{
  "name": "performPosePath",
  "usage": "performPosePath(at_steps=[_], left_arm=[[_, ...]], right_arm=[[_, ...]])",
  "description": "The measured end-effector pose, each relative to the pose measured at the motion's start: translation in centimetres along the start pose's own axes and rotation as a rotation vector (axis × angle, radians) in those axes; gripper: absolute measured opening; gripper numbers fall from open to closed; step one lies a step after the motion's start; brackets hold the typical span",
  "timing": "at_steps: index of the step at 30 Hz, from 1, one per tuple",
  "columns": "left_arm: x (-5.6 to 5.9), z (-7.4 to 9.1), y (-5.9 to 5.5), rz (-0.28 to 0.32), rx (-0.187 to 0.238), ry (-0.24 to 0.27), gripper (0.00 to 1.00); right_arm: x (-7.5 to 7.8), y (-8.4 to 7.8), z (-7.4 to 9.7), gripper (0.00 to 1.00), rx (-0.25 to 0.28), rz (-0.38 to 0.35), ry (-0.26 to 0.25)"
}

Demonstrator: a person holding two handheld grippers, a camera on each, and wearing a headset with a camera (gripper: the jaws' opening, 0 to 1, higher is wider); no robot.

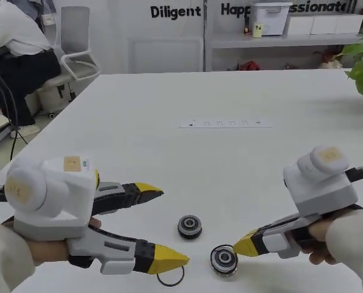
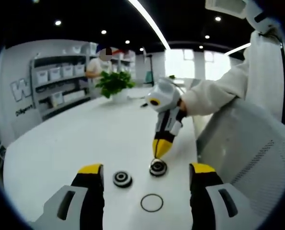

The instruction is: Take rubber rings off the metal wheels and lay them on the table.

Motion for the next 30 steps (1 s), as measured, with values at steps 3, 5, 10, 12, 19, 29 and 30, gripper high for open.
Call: performPosePath(at_steps=[3,5,10,12,19,29,30], left_arm=[[-0.2,0.5,-0.1,-0.001,0.001,0.017,0.75],[-0.3,1.0,-0.3,0.010,0.004,0.028,0.76],[-0.3,1.9,-1.0,0.032,-0.001,0.047,0.78],[-0.1,2.1,-1.4,0.036,-0.012,0.051,0.78],[-0.1,2.5,-1.9,0.051,-0.029,0.061,0.80],[0.0,3.1,-2.6,0.074,-0.036,0.084,0.83],[0.0,3.1,-2.7,0.075,-0.040,0.083,0.83]], right_arm=[[-0.1,0.1,0.1,0.00,0.006,-0.010,0.006],[-0.3,0.2,0.1,0.00,0.009,-0.014,0.012],[-0.5,0.6,0.2,0.00,0.030,-0.018,0.028],[-0.8,0.7,0.3,0.00,0.040,-0.024,0.037],[-1.7,1.7,0.7,0.00,0.092,-0.036,0.070],[-2.6,2.2,0.7,0.00,0.114,-0.034,0.092],[-2.7,2.2,0.7,0.00,0.116,-0.033,0.095]])
Point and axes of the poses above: the centre of the closed fingertips' face, and the gripper's own axes: z roughly backward along the fingers, x roughly to its right, y roughly out of its top, the point moved 1 cm from there along z, roughly backward along the fingers, and after that the axes turned 10 degrees about -z, right-handed, at the moved point
